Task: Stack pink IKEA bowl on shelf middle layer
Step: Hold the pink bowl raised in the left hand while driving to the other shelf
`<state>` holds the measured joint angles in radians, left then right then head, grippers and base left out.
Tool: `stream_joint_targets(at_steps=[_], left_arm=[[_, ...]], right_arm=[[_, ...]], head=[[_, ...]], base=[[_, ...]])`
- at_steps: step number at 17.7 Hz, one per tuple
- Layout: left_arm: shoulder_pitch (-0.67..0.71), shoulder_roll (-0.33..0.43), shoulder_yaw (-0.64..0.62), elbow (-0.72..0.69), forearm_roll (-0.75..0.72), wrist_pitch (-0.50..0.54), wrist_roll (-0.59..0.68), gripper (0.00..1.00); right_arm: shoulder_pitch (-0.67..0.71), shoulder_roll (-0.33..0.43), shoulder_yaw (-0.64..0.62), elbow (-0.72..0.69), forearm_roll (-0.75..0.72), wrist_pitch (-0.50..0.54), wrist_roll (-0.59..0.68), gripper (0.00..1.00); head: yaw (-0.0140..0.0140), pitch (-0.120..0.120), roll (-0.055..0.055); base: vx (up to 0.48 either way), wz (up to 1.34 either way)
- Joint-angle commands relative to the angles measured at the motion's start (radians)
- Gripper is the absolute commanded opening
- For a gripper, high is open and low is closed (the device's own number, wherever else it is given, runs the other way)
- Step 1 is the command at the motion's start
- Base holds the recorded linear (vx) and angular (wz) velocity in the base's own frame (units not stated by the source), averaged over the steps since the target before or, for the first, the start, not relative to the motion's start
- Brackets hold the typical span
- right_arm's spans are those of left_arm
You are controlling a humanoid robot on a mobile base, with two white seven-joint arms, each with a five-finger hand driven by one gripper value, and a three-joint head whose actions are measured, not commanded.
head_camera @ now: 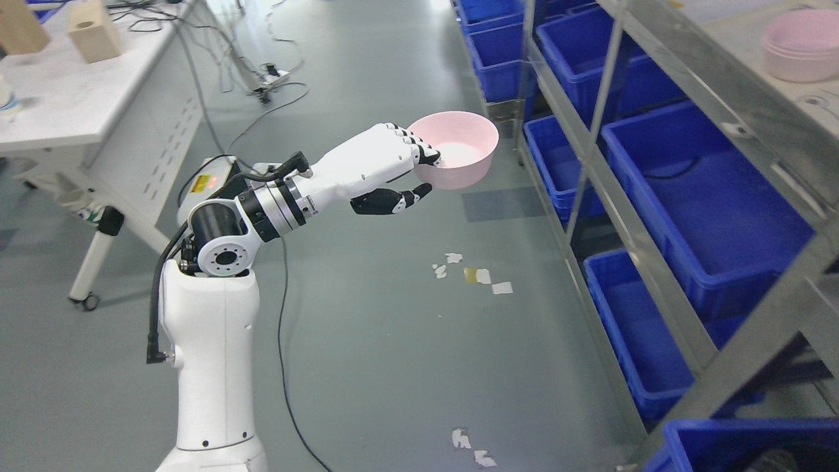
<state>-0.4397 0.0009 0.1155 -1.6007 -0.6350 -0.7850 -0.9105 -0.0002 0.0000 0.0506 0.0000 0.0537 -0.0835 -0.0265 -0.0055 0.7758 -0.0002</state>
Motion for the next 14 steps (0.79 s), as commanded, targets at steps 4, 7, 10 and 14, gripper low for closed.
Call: stream_joint_targets(at_steps=[4, 7, 10, 14], left_arm=[[0.001, 0.017, 0.056, -0.013, 0.000, 0.000, 0.001, 0.01], [0.001, 0.017, 0.053, -0.012, 0.000, 0.000, 0.001, 0.01], [0.001, 0.017, 0.056, -0.013, 0.000, 0.000, 0.002, 0.02], [-0.004, 0.017, 0.055, -0.012, 0.000, 0.000, 0.002, 0.02]], right_arm=[[0.023, -0.017, 0.000, -0.017, 0.000, 0.001, 0.000, 1.00], [0.023, -0.017, 0.000, -0.017, 0.000, 0.001, 0.000, 1.00], [0.023, -0.017, 0.000, -0.017, 0.000, 0.001, 0.000, 1.00], [0.023, -0.017, 0.000, -0.017, 0.000, 0.001, 0.000, 1.00]], head=[[0.0000, 0.000, 0.000], [0.0000, 0.000, 0.000], [0.0000, 0.000, 0.000], [0.0000, 0.000, 0.000]], base=[[0.138, 0.74], [0.194, 0.62], [0.277, 0.41], [0.320, 0.23]])
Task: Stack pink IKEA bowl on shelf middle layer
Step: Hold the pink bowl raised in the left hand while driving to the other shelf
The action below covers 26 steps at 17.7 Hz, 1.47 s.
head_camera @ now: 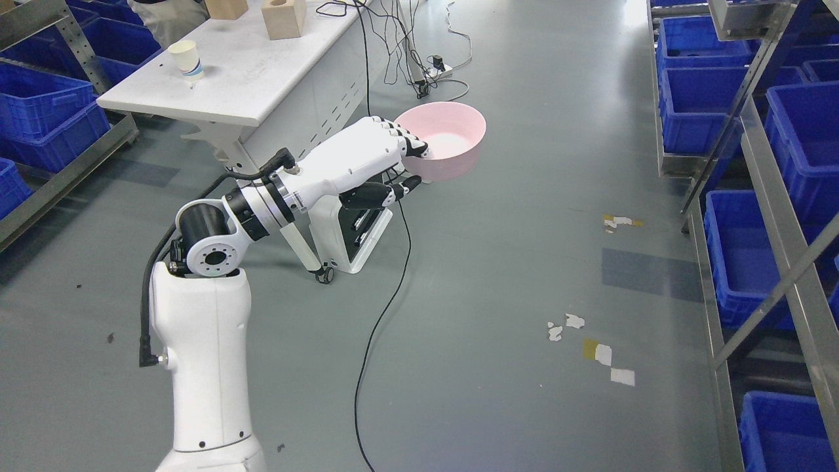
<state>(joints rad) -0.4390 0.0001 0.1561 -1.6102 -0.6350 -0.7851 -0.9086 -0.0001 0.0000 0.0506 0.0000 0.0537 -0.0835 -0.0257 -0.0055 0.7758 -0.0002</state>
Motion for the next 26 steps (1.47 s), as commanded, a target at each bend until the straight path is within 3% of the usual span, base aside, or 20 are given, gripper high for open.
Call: stream_joint_targets(at_steps=[1, 17, 26], left_arm=[[-0.004, 0.017, 0.016, -0.004, 0.000, 0.000, 0.002, 0.02], [-0.029, 0.017, -0.010, 0.000, 0.001, 0.000, 0.045, 0.02], [-0.037, 0.017, -0.069, 0.001, 0.000, 0.000, 0.051, 0.02]], right_arm=[[0.023, -0.017, 0.000, -0.017, 0.000, 0.001, 0.000, 1.00], [0.023, -0.017, 0.000, -0.017, 0.000, 0.001, 0.000, 1.00], [0.023, -0.017, 0.000, -0.017, 0.000, 0.001, 0.000, 1.00]], head=[[0.0000, 0.000, 0.000], [0.0000, 0.000, 0.000], [0.0000, 0.000, 0.000]], base=[[0.403, 0.02], [0.414, -0.08], [0.186, -0.18]])
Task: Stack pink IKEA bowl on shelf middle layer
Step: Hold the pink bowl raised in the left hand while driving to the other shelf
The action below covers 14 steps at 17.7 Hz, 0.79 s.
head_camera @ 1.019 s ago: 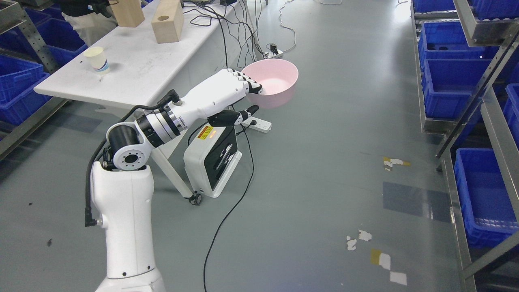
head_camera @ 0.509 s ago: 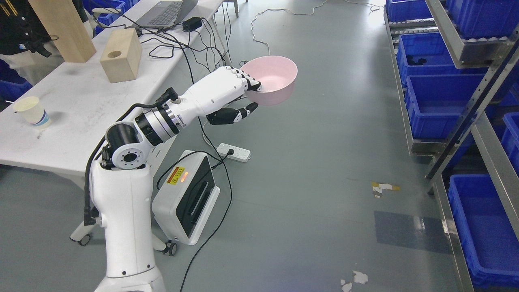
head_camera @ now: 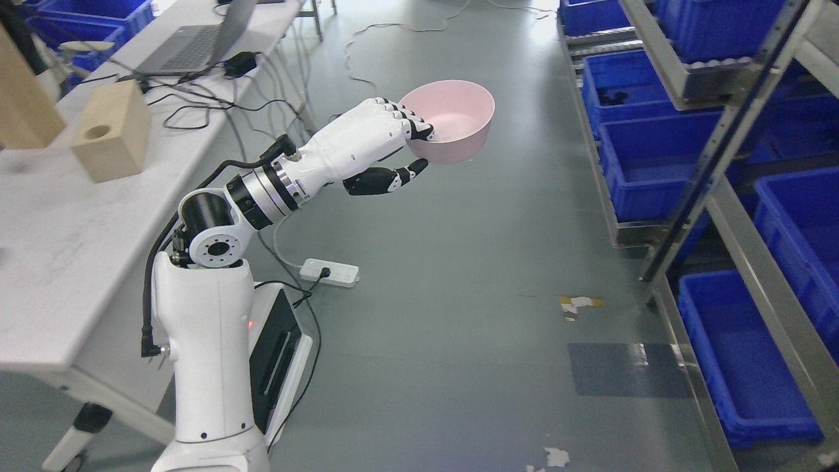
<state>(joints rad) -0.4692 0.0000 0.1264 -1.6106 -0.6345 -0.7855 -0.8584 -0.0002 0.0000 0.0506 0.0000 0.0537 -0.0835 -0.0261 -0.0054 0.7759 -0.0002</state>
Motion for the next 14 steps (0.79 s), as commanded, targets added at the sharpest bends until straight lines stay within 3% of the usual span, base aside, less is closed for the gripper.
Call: stream_joint_targets(at_steps=[1, 8, 12, 14], left_arm=[[-0.018, 0.017, -0.045, 0.005, -0.001, 0.000, 0.001, 0.02], [-0.038, 0.017, -0.159, 0.009, -0.001, 0.000, -0.001, 0.01], [-0.201, 0.017, 0.023, 0.024, -0.007, 0.000, 0.045, 0.01], [-0.245, 0.017, 0.051, 0.078, -0.020, 0.000, 0.039, 0.01]], right_arm=[[0.023, -0.017, 0.000, -0.017, 0.000, 0.001, 0.000, 1.00], [0.023, -0.017, 0.000, -0.017, 0.000, 0.001, 0.000, 1.00], [0.023, -0.017, 0.000, -0.017, 0.000, 0.001, 0.000, 1.00], [0.023, -0.017, 0.000, -0.017, 0.000, 0.001, 0.000, 1.00]], head=[[0.0000, 0.000, 0.000], [0.0000, 0.000, 0.000], [0.0000, 0.000, 0.000], [0.0000, 0.000, 0.000]], base=[[0.047, -1.05], [0.009, -1.41], [-0.021, -1.72], [-0.007, -1.47]])
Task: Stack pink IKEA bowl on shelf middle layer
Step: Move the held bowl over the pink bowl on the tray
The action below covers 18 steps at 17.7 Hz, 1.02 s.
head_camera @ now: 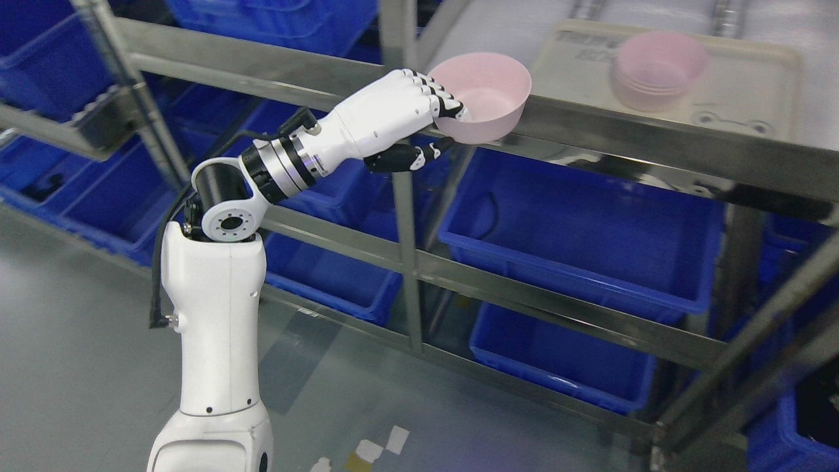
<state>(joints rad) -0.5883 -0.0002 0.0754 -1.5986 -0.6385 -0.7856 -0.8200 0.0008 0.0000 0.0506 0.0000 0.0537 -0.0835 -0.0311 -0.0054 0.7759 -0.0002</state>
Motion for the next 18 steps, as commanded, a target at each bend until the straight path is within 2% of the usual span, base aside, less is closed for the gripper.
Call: stream_joint_targets(at_steps=[1, 4, 8, 12, 15, 18], left_arm=[[-0.145, 0.029, 0.103, 0.109, -0.027, 0.000, 0.001, 0.01], [-0.195, 0.066, 0.103, 0.209, -0.096, 0.000, -0.001, 0.01], [-0.281, 0.100, 0.075, 0.265, -0.193, 0.000, -0.021, 0.02], [-0.344, 0.080, -0.003, 0.376, -0.231, 0.000, -0.018, 0.02], [-0.347, 0.083, -0.120, 0.416, -0.270, 0.000, -0.021, 0.02], [-0.344, 0.095, -0.172, 0.417, -0.270, 0.066, -0.021, 0.02]], right_arm=[[0.022, -0.017, 0.000, -0.018, 0.000, 0.001, 0.005, 1.00], [0.022, -0.017, 0.000, -0.018, 0.000, 0.001, 0.005, 1.00], [0.022, -0.017, 0.000, -0.018, 0.000, 0.001, 0.005, 1.00], [0.022, -0.017, 0.000, -0.018, 0.000, 0.001, 0.005, 1.00], [0.022, -0.017, 0.000, -0.018, 0.000, 0.001, 0.005, 1.00], [0.022, -0.017, 0.000, -0.018, 0.000, 0.001, 0.005, 1.00]], head=[[0.0000, 0.000, 0.000], [0.0000, 0.000, 0.000], [0.0000, 0.000, 0.000], [0.0000, 0.000, 0.000], [0.0000, 0.000, 0.000], [0.0000, 0.000, 0.000]], base=[[-0.005, -1.32], [0.022, -1.02], [0.062, -0.60], [0.077, -0.23], [0.074, -0.15], [0.075, -0.14]])
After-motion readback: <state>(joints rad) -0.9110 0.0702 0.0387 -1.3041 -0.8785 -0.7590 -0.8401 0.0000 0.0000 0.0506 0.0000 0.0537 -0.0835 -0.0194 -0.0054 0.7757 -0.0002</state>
